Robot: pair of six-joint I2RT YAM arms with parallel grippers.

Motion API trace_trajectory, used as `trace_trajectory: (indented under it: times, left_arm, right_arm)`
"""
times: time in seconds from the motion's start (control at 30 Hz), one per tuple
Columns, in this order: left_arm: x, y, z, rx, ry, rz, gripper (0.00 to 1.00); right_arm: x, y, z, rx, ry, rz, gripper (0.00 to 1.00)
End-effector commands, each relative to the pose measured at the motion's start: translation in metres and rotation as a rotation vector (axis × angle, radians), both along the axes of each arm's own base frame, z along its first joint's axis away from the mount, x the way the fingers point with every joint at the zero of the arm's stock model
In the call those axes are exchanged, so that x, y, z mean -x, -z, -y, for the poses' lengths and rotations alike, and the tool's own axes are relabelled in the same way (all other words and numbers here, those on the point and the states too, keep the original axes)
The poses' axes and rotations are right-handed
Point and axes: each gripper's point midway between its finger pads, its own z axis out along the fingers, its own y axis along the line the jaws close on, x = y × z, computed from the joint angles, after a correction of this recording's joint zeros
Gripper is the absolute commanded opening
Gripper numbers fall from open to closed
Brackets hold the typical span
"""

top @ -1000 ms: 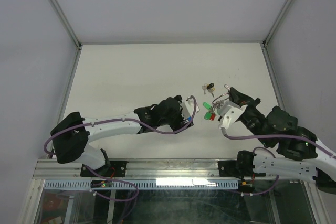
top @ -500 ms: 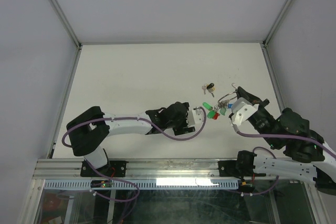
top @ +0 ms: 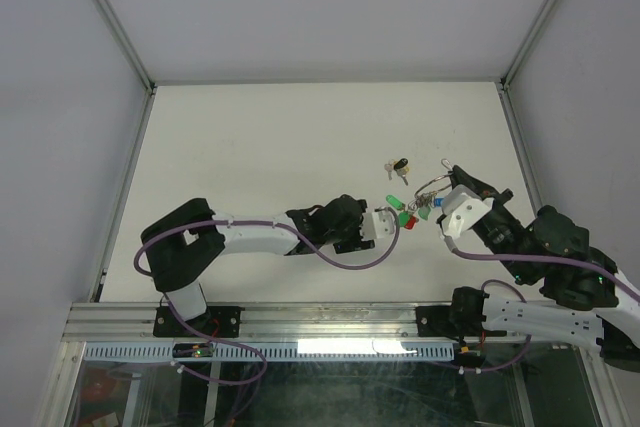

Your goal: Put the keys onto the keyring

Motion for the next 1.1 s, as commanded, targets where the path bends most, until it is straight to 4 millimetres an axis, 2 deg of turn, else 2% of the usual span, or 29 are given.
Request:
trace_trajectory:
  times: [0.0, 0.4, 0.57, 0.77, 0.9, 1.07]
  left_arm:
    - [-0.006, -0.022, 0.024, 0.071, 0.027, 0.053, 0.61]
    - [-0.003, 0.000, 0.012, -0.007, 0.029, 0.037, 0.50]
    - [-0.003, 0.008, 0.007, -0.057, 0.025, 0.030, 0.40]
    - [-0.002, 0.010, 0.001, -0.088, 0.011, 0.011, 0.16]
    - [-0.005, -0.001, -0.003, -0.060, -0.027, 0.004, 0.10]
    - [-0.015, -0.038, -0.006, 0.111, -0.111, -0.034, 0.06]
  right_arm:
    - [0.002, -0.022, 0.006, -0.101, 0.005, 0.012, 0.00]
    - [0.001, -0.020, 0.000, -0.084, -0.007, 0.009, 0.00]
    - [0.001, -0.019, -0.002, -0.078, -0.008, 0.009, 0.00]
    - [0.001, -0.020, -0.002, -0.082, -0.013, 0.009, 0.00]
    - [0.001, -0.020, -0.003, -0.080, -0.014, 0.008, 0.00]
    - [0.002, -0.020, -0.004, -0.084, -0.026, 0.007, 0.00]
